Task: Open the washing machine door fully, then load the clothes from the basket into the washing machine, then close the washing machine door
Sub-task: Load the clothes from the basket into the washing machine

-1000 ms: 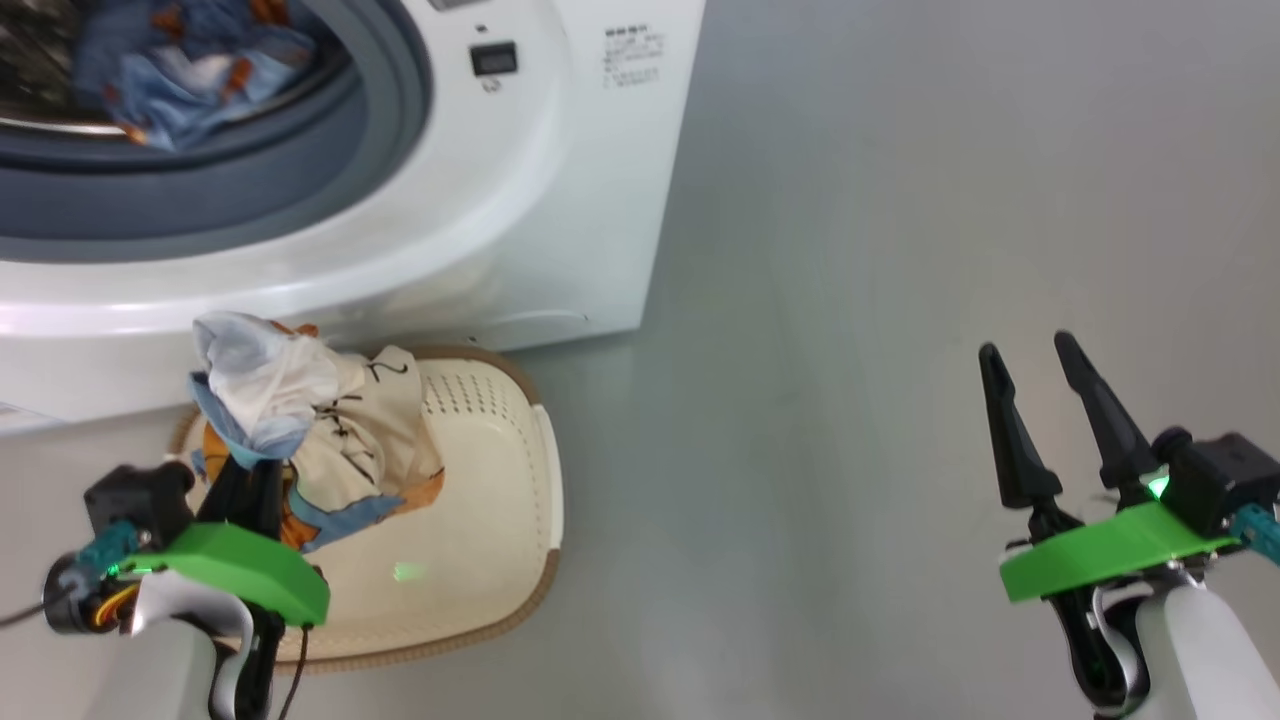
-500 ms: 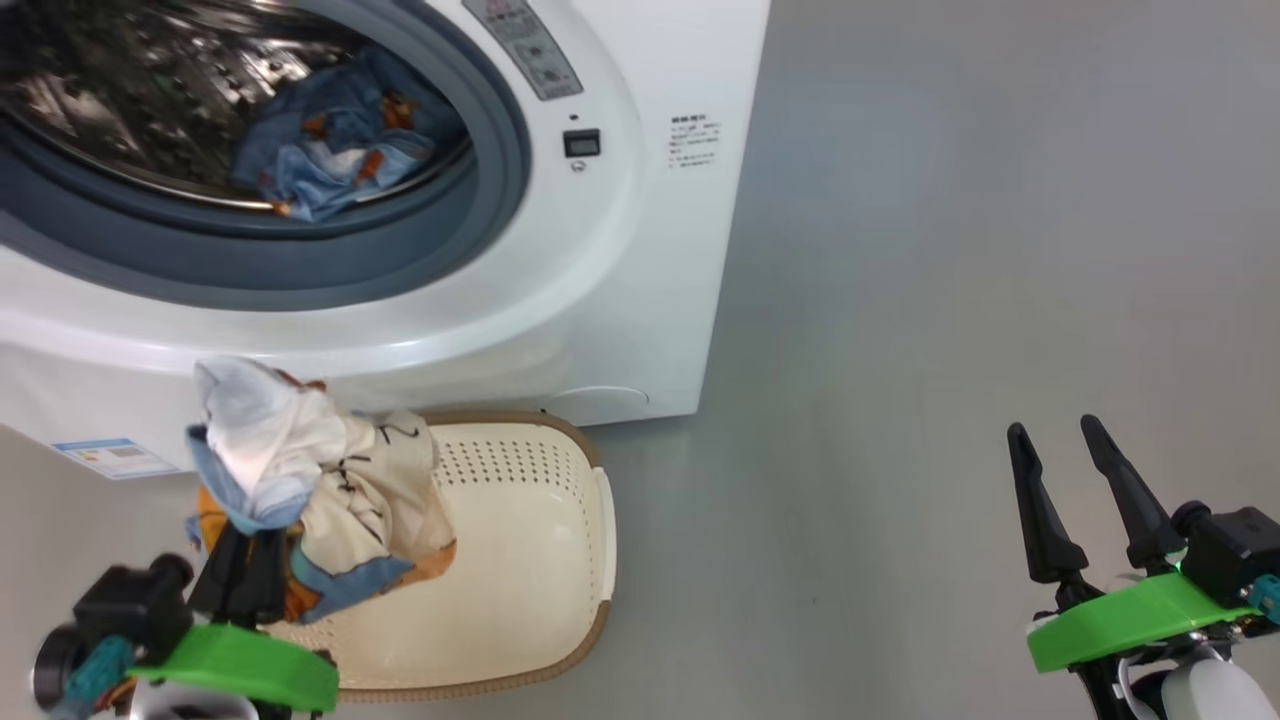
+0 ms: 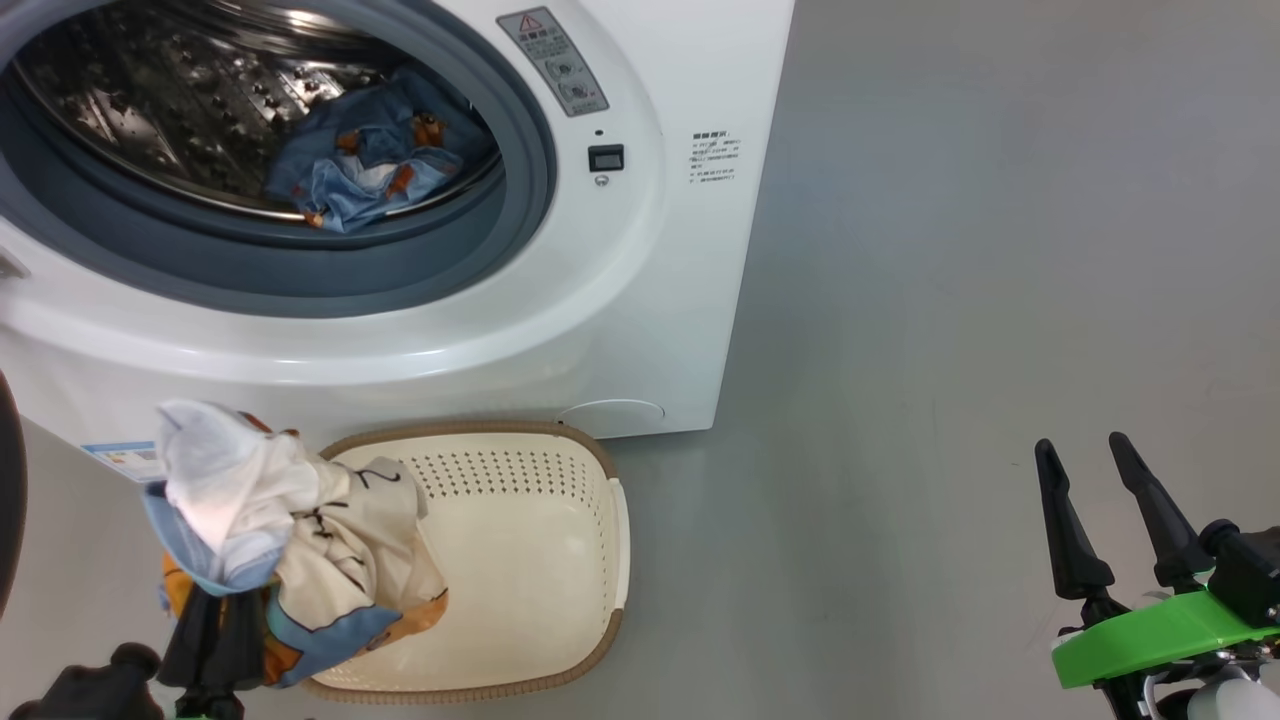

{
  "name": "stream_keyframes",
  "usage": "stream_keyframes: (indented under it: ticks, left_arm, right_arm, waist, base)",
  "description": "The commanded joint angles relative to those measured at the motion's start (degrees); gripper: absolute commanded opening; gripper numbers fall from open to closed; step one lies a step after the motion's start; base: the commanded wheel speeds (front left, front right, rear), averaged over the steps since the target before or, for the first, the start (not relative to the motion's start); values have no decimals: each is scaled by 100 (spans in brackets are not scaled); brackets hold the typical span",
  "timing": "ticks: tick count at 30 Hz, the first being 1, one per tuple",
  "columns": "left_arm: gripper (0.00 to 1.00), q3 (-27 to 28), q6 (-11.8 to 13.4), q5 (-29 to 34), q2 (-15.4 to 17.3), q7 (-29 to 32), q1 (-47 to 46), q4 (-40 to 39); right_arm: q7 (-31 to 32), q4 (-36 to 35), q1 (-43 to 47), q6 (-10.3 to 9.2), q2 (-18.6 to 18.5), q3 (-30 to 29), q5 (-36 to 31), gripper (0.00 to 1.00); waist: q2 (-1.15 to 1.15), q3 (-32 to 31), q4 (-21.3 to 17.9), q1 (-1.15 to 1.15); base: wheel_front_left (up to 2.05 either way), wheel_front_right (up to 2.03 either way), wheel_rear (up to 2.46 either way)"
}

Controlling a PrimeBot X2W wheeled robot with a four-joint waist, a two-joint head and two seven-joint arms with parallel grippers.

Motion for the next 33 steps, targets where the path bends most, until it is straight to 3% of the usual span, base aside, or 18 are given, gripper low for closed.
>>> stream_keyframes:
  ticks: [1, 12, 22, 33]
  left_arm:
    - [0, 271, -9, 79, 27, -78, -18, -256]
    - [0, 322, -9, 73, -104, -78, -146, -446]
    - [0, 165, -9, -11, 149, -78, -1339, -124]
    - [0, 65, -9, -308, 707, -78, -3466, 1474]
  right_arm:
    - [-27, -161, 45, 53, -73, 81, -40, 100]
    - [-27, -193, -47, 53, -28, 37, -59, 100]
    - [-27, -153, -185, 53, 60, 118, -54, 100]
    - [-27, -146, -435, 53, 194, 276, -24, 100]
  waist:
    - [0, 28, 5, 0]
    - [0, 229, 45, 0]
    - [0, 380, -44, 0]
    - [0, 749, -386, 0]
  base:
    - [0, 0, 0]
    - [0, 0, 0]
    - [0, 0, 0]
    - [0, 0, 0]
